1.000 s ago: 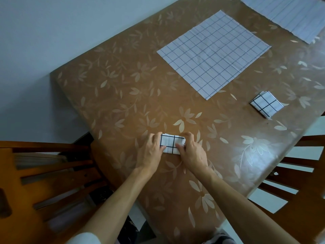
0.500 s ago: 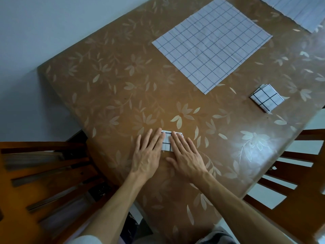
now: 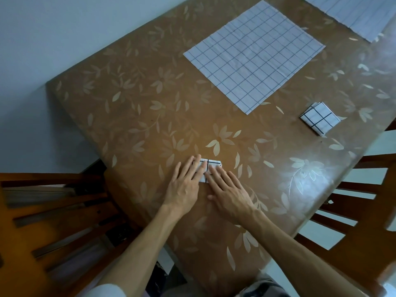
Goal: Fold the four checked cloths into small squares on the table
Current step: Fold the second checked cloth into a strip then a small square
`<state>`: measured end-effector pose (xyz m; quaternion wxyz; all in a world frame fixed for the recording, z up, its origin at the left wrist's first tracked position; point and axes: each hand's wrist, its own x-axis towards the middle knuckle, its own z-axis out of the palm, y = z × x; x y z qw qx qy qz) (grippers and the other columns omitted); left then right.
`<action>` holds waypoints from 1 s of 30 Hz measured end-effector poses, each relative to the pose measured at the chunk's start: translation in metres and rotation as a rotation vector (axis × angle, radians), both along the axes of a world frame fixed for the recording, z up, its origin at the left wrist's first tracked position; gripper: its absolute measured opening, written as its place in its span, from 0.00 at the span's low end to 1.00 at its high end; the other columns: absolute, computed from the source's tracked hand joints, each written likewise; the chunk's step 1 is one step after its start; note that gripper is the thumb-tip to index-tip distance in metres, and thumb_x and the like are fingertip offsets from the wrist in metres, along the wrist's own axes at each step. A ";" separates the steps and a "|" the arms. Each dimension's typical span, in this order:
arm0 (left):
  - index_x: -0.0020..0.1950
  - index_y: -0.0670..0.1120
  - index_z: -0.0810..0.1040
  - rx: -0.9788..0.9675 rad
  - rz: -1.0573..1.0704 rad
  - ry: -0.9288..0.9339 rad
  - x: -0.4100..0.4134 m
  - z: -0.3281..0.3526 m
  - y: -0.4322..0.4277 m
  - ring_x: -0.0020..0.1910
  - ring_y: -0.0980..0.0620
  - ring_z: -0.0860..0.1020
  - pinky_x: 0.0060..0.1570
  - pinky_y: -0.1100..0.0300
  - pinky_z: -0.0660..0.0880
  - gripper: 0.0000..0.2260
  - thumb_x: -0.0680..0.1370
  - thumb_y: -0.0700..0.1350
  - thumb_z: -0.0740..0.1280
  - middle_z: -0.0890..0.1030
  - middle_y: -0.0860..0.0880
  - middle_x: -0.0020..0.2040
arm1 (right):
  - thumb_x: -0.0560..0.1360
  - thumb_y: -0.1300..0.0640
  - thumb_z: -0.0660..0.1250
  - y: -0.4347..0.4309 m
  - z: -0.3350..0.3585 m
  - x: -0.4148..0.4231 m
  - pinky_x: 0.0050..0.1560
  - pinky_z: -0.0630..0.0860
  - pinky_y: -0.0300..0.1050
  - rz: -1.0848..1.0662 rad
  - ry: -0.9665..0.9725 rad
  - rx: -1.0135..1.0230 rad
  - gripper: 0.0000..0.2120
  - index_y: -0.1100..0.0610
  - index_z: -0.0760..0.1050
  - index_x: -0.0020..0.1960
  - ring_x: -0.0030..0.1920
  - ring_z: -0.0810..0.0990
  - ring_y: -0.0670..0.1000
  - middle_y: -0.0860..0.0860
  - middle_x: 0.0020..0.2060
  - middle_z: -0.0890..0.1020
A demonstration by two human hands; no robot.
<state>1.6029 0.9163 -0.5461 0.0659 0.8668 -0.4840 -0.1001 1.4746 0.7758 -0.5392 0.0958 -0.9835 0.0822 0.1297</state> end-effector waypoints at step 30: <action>0.81 0.42 0.51 -0.003 0.069 0.032 -0.080 -0.006 -0.129 0.80 0.43 0.52 0.76 0.41 0.52 0.29 0.81 0.48 0.55 0.52 0.46 0.82 | 0.83 0.46 0.46 -0.118 0.012 -0.037 0.78 0.45 0.55 -0.036 0.089 -0.009 0.29 0.54 0.44 0.80 0.79 0.42 0.50 0.49 0.79 0.45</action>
